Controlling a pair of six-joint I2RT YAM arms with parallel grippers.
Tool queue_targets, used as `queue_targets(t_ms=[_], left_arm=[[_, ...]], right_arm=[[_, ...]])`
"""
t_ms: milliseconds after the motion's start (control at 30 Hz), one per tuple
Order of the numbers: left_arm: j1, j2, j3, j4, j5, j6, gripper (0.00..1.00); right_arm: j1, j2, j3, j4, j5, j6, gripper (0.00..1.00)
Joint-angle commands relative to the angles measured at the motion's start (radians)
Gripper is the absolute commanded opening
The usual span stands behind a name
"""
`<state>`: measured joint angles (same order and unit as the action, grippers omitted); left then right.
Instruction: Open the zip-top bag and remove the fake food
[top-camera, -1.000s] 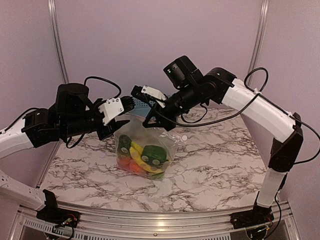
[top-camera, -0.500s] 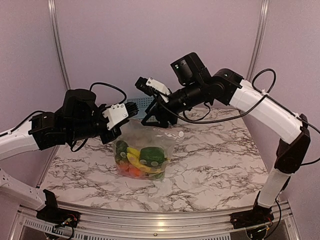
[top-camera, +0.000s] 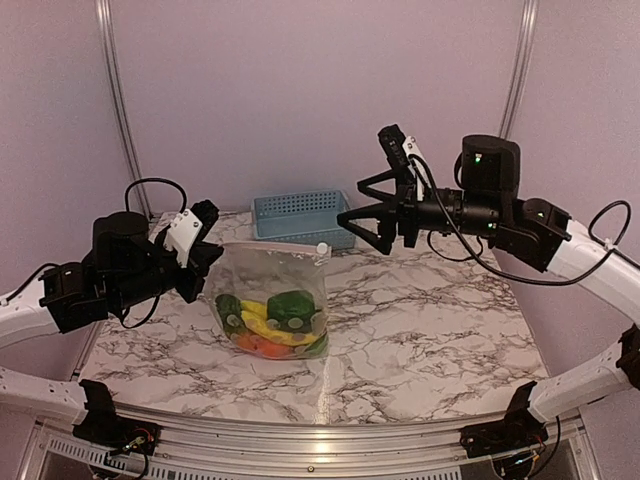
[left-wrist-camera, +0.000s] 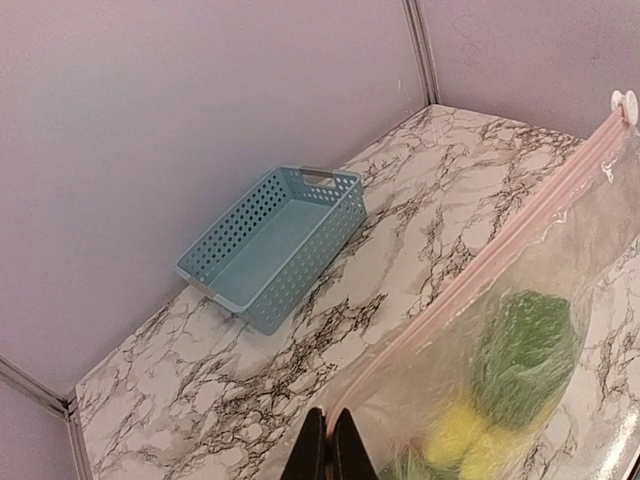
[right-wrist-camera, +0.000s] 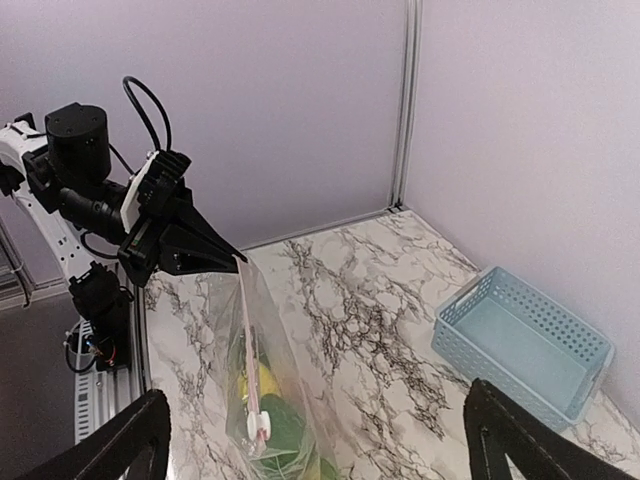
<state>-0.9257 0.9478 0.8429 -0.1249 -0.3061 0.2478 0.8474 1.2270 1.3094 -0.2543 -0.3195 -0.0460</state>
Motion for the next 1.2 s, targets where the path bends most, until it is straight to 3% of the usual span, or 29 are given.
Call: queue_targets(t_ms=[0, 433, 967, 1067, 1167], left_arm=[[0.014, -0.029, -0.032, 0.07, -0.02, -0.108, 0.0], [0.028, -0.01, -0.073, 0.115, -0.002, -0.192, 0.0], [0.029, -0.018, -0.068, 0.088, -0.014, -0.188, 0.0], [0.029, -0.021, -0.07, 0.089, -0.017, -0.185, 0.0], [0.028, -0.027, -0.071, 0.092, -0.021, -0.183, 0.0]], right_arm=[[-0.007, 0.038, -0.065, 0.041, -0.115, 0.078, 0.99], [-0.007, 0.069, -0.213, 0.204, -0.195, 0.08, 0.92], [-0.009, 0.209, -0.102, 0.233, -0.266, 0.126, 0.44], [-0.01, 0.218, -0.09, 0.208, -0.26, 0.117, 0.32], [-0.011, 0.238, -0.069, 0.156, -0.261, 0.089, 0.11]])
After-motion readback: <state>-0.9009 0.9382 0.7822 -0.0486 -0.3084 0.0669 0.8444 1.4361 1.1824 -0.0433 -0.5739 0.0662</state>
